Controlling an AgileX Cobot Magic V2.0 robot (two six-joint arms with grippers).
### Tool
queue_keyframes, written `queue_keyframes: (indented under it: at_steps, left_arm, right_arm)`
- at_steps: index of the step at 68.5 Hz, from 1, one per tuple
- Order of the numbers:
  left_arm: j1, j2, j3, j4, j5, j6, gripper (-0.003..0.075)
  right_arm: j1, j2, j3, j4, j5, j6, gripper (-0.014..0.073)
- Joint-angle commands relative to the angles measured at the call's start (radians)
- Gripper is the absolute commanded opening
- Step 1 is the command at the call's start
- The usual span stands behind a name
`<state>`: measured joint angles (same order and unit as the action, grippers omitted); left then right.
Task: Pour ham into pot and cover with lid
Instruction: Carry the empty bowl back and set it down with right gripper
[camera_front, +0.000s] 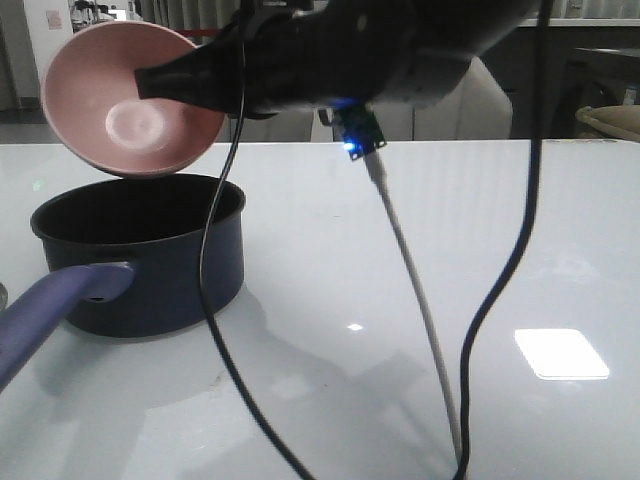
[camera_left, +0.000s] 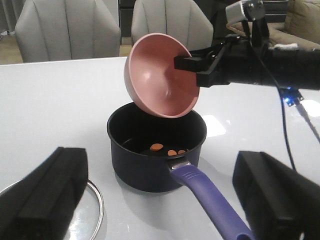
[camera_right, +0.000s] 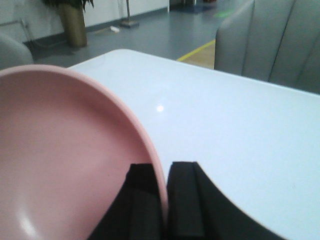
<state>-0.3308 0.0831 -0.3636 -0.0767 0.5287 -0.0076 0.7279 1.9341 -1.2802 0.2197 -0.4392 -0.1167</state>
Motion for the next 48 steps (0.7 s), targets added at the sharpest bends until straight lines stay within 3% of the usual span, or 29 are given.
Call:
queue_keyframes:
  at_steps: [1, 33, 48]
  left_arm:
    - [-0.008, 0.011, -0.027, -0.009, -0.077, -0.001, 0.0627]
    - [-0.008, 0.011, -0.027, -0.009, -0.077, -0.001, 0.0627]
    - [-0.008, 0.011, -0.027, -0.009, -0.077, -0.001, 0.0627]
  right_arm:
    - [-0.046, -0.154, -0.032, -0.006, 0.114, 0.007, 0.0134]
    - [-0.366, -0.265, -0.03, -0.006, 0.784, 0.01, 0.0134]
    - [-0.436, -0.238, -0.028, -0.006, 0.933, 0.01, 0.0134]
